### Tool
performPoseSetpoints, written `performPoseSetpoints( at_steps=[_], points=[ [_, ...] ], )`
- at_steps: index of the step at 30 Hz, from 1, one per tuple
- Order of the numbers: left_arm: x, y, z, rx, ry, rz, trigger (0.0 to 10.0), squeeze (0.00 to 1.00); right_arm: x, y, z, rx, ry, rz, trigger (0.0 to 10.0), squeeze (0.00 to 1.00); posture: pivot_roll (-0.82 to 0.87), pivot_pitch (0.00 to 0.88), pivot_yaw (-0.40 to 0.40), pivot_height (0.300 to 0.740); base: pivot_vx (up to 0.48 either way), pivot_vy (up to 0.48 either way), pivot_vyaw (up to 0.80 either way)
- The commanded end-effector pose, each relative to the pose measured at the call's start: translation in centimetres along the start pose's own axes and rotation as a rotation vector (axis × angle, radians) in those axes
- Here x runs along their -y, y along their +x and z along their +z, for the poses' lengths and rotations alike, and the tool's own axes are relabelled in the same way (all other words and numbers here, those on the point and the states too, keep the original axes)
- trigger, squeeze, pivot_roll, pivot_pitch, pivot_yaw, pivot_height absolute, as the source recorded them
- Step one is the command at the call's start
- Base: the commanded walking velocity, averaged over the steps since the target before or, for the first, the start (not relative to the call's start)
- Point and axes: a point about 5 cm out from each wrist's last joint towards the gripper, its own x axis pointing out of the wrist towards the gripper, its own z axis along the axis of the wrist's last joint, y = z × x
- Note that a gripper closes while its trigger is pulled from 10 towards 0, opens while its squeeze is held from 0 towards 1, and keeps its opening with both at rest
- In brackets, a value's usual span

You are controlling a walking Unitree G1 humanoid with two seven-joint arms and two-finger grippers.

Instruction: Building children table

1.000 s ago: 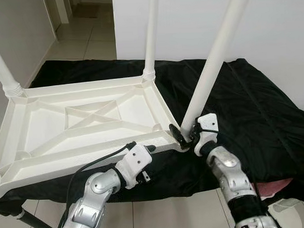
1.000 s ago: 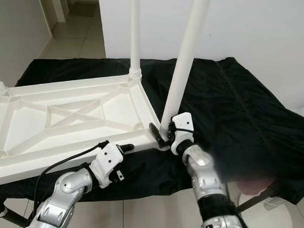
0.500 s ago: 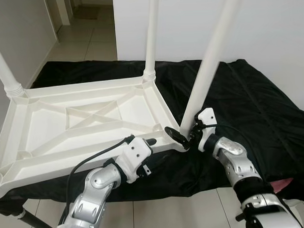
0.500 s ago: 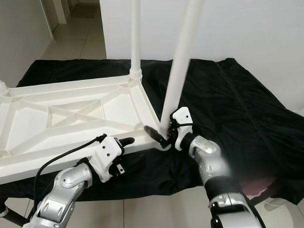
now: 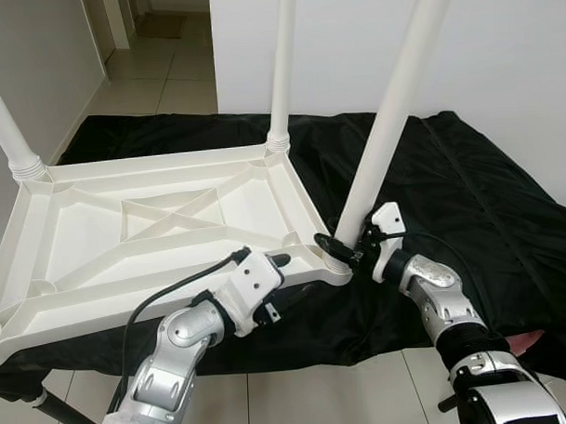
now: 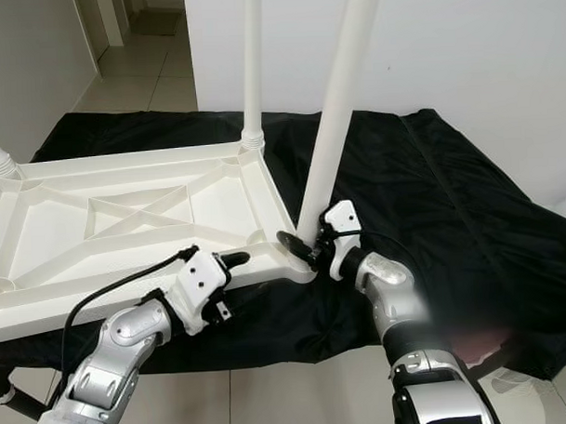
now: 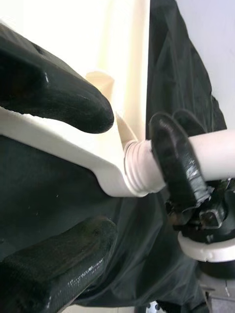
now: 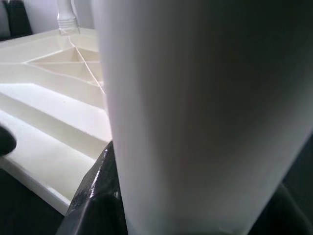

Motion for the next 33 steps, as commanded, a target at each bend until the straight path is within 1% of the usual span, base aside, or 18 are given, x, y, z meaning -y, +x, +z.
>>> performPoseSetpoints(
  at_steps=[1, 2, 4, 8, 10, 12, 13, 14, 15, 16, 17, 22, 26, 27, 29, 30, 32, 33],
  points=[
    [0.2, 0.1, -0.3, -0.013, -0.011, 0.049, 10.0, 0.00, -0.1, -0.3, -0.7, -0.003, 0.071, -0.043, 10.0, 0.00, 0.06, 0.000, -0.049, 0.740, 0.000, 0.000, 0.00],
    [0.2, 0.1, -0.3, -0.013, -0.011, 0.049, 10.0, 0.00, -0.1, -0.3, -0.7, -0.003, 0.071, -0.043, 10.0, 0.00, 0.06, 0.000, -0.049, 0.740, 0.000, 0.000, 0.00],
    [0.3, 0.0, -0.4, -0.015, -0.018, 0.046, 10.0, 0.00, -0.3, -0.2, -0.5, 0.021, 0.107, -0.090, 10.0, 0.00, 0.06, 0.000, -0.047, 0.740, 0.000, 0.000, 0.00],
    [0.5, -0.1, -0.5, -0.016, -0.020, 0.043, 10.0, 0.00, -0.7, -0.1, -0.6, 0.025, 0.099, -0.110, 10.0, 0.00, 0.05, 0.000, -0.046, 0.740, 0.000, 0.000, 0.00],
    [0.6, -0.1, -0.5, -0.018, -0.022, 0.041, 10.0, 0.00, -1.1, 0.1, -0.7, 0.010, 0.072, -0.131, 10.0, 0.00, 0.05, 0.000, -0.045, 0.740, 0.000, 0.000, 0.00],
    [0.7, 0.1, -0.6, -0.018, -0.024, 0.041, 10.0, 0.00, -1.8, 0.3, -1.0, -0.022, 0.012, -0.176, 10.0, 0.00, 0.04, 0.000, -0.044, 0.740, 0.000, 0.000, 0.00],
    [0.7, 0.1, -0.6, -0.018, -0.024, 0.041, 10.0, 0.00, -1.8, 0.3, -1.0, -0.022, 0.012, -0.176, 10.0, 0.00, 0.04, 0.000, -0.044, 0.740, 0.000, 0.000, 0.00],
    [0.7, 0.2, -0.6, -0.017, -0.026, 0.041, 10.0, 0.00, -1.9, 0.3, -1.3, -0.047, -0.007, -0.222, 10.0, 0.00, 0.04, 0.000, -0.045, 0.740, 0.000, 0.000, 0.00],
    [0.7, 0.3, -0.6, -0.016, -0.026, 0.042, 10.0, 0.00, -1.9, 0.2, -1.3, -0.047, -0.013, -0.258, 10.0, 0.00, 0.04, 0.000, -0.046, 0.740, 0.000, 0.000, 0.00],
    [0.7, 0.3, -0.6, -0.016, -0.026, 0.042, 10.0, 0.00, -1.9, 0.2, -1.3, -0.047, -0.013, -0.258, 10.0, 0.00, 0.04, 0.000, -0.046, 0.740, 0.000, 0.000, 0.00],
    [0.7, 0.3, -0.6, -0.016, -0.029, 0.044, 10.0, 0.00, -2.0, 0.2, -1.3, -0.051, 0.019, -0.337, 10.0, 0.00, 0.03, 0.000, -0.048, 0.740, 0.000, 0.000, 0.00],
    [0.7, 0.4, -0.7, -0.016, -0.031, 0.046, 10.0, 0.00, -2.5, 0.2, -1.3, -0.056, 0.046, -0.372, 10.0, 0.00, 0.03, 0.000, -0.047, 0.740, 0.000, 0.000, 0.00],
    [0.6, 0.6, -0.7, -0.014, -0.028, 0.043, 10.0, 0.00, -3.1, 0.3, -1.8, -0.105, 0.053, -0.511, 10.0, 0.00, 0.01, 0.000, -0.039, 0.740, 0.000, 0.000, 0.00],
    [0.6, 0.6, -0.7, -0.014, -0.028, 0.043, 10.0, 0.00, -3.1, 0.3, -1.8, -0.105, 0.053, -0.511, 10.0, 0.00, 0.01, 0.000, -0.039, 0.740, 0.000, 0.000, 0.00],
    [0.6, 0.7, -0.6, -0.010, -0.027, 0.040, 10.0, 0.00, -3.3, 0.3, -1.8, -0.103, 0.073, -0.573, 10.0, 0.00, 0.01, 0.000, -0.034, 0.740, 0.000, 0.000, 0.00],
    [0.6, 0.7, -0.6, -0.010, -0.027, 0.040, 10.0, 0.00, -3.3, 0.3, -1.8, -0.103, 0.073, -0.573, 10.0, 0.00, 0.01, 0.000, -0.034, 0.740, 0.000, 0.000, 0.00],
    [0.5, 0.8, -0.6, -0.008, -0.029, 0.038, 10.0, 0.00, -3.8, 0.3, -1.8, -0.097, 0.097, -0.667, 10.0, 0.00, 0.00, 0.000, -0.026, 0.740, 0.000, 0.000, 0.00],
    [0.5, 0.8, -0.6, -0.008, -0.029, 0.038, 10.0, 0.00, -3.8, 0.3, -1.8, -0.097, 0.097, -0.667, 10.0, 0.00, 0.00, 0.000, -0.026, 0.740, 0.000, 0.000, 0.00]
  ],
)
